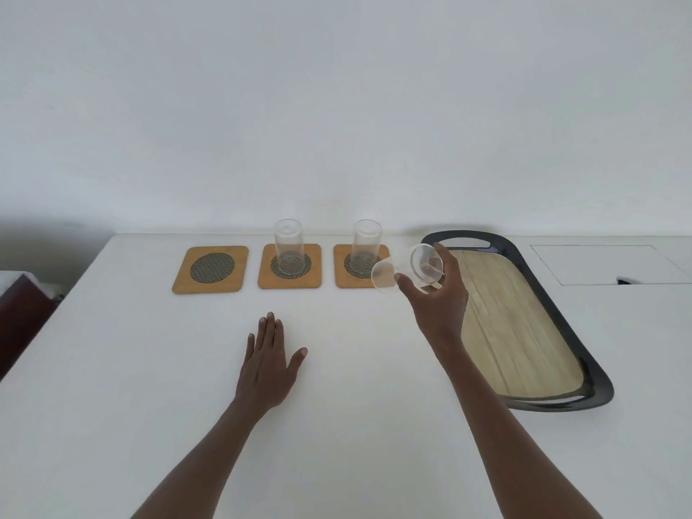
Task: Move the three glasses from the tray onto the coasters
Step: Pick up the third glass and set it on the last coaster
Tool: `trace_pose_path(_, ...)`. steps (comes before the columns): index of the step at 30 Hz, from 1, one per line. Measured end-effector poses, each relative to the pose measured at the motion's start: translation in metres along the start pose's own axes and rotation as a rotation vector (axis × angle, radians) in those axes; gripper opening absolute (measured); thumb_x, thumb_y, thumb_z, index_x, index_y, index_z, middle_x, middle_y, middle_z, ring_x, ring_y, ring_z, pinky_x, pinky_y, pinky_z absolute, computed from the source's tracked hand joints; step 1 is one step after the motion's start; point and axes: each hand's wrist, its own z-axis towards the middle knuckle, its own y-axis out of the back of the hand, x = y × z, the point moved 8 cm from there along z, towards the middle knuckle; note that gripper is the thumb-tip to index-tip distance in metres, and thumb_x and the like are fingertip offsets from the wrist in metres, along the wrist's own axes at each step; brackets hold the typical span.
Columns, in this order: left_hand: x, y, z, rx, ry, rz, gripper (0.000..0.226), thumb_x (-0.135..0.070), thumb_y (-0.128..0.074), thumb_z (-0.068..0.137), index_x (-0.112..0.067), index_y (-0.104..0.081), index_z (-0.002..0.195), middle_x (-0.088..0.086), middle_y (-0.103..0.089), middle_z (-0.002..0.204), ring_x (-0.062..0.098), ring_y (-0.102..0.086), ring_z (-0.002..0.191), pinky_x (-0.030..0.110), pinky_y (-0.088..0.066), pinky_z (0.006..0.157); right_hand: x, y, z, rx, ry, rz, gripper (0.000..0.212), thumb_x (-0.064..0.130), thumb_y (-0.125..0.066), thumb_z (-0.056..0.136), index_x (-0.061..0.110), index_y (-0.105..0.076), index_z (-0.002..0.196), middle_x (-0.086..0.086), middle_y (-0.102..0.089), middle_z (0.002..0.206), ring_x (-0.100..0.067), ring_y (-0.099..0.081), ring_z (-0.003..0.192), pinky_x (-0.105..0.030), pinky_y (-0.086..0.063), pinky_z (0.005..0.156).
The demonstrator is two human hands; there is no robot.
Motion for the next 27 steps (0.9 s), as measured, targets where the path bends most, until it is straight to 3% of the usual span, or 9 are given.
trace_pose_path(3, 0.033, 0.015, -0.005, -0.007, 0.03, -0.003, 0.081, -0.056, -0.03, 0.098, -0.003, -0.006, 0.155, 0.01, 0.003, 0.166, 0.021, 0.007, 0.153, 0.041, -0.002, 0.124, 0.012, -0.026, -0.013, 0.015, -0.002, 0.019, 0.073, 0.022, -0.086, 0.07, 0.027, -0.053, 0.134, 0.012, -0.062, 0.111, -0.001, -0.06, 0.104, -0.007, -0.05, 0.076)
trace_pose_path(7, 0.082, 0.036, -0.008, -0.011, 0.077, 0.006, 0.081, -0.055, -0.031, 0.099, -0.003, -0.005, 0.155, 0.01, 0.004, 0.166, 0.021, 0.008, 0.153, 0.041, -0.002, 0.125, 0.029, -0.065, -0.032, 0.044, -0.001, 0.025, 0.072, 0.027, -0.086, 0.069, 0.03, -0.052, 0.133, 0.017, -0.062, 0.108, -0.001, -0.06, 0.103, -0.009, -0.05, 0.075)
trace_pose_path(13, 0.141, 0.063, -0.004, -0.016, 0.129, 0.026, 0.08, -0.055, -0.03, 0.099, -0.003, -0.006, 0.155, 0.01, 0.003, 0.166, 0.021, 0.007, 0.153, 0.042, -0.001, 0.124, 0.05, -0.119, -0.048, 0.081, 0.014, -0.008, 0.075, 0.026, -0.086, 0.07, 0.027, -0.05, 0.135, 0.008, -0.063, 0.115, -0.008, -0.06, 0.106, -0.005, -0.046, 0.076)
trace_pose_path(18, 0.176, 0.076, 0.003, -0.031, 0.154, 0.031, 0.08, -0.055, -0.03, 0.099, -0.002, -0.009, 0.155, 0.011, 0.0, 0.166, 0.023, 0.005, 0.153, 0.044, -0.001, 0.124, 0.056, -0.162, -0.058, 0.125, -0.007, 0.004, 0.077, 0.023, -0.085, 0.07, 0.023, -0.048, 0.138, 0.033, -0.053, 0.111, 0.017, -0.051, 0.104, -0.002, -0.043, 0.074)
trace_pose_path(20, 0.185, 0.077, 0.006, -0.034, 0.163, 0.012, 0.081, -0.056, -0.032, 0.098, -0.002, -0.01, 0.155, 0.012, -0.002, 0.166, 0.023, 0.004, 0.154, 0.045, -0.002, 0.124, 0.058, -0.178, -0.06, 0.147, -0.025, -0.005, 0.078, 0.022, -0.085, 0.071, 0.024, -0.046, 0.138, 0.029, -0.054, 0.111, 0.016, -0.052, 0.105, -0.008, -0.047, 0.078)
trace_pose_path(23, 0.192, 0.073, 0.008, -0.04, 0.163, 0.015, 0.085, -0.061, -0.031, 0.096, -0.003, -0.012, 0.155, 0.011, -0.004, 0.166, 0.022, 0.002, 0.154, 0.044, -0.003, 0.124, 0.062, -0.203, -0.06, 0.183, -0.027, -0.023, 0.076, 0.024, -0.085, 0.071, 0.025, -0.046, 0.136, 0.011, -0.06, 0.114, 0.002, -0.057, 0.105, -0.021, -0.053, 0.083)
trace_pose_path(27, 0.194, 0.07, 0.01, -0.074, 0.165, 0.043, 0.087, -0.067, -0.024, 0.094, -0.005, -0.015, 0.155, 0.009, -0.006, 0.166, 0.02, 0.0, 0.154, 0.042, -0.004, 0.125, 0.068, -0.236, -0.057, 0.221, 0.006, -0.074, 0.073, 0.027, -0.084, 0.07, 0.027, -0.048, 0.133, 0.012, -0.059, 0.11, 0.013, -0.055, 0.088, -0.019, -0.052, 0.076)
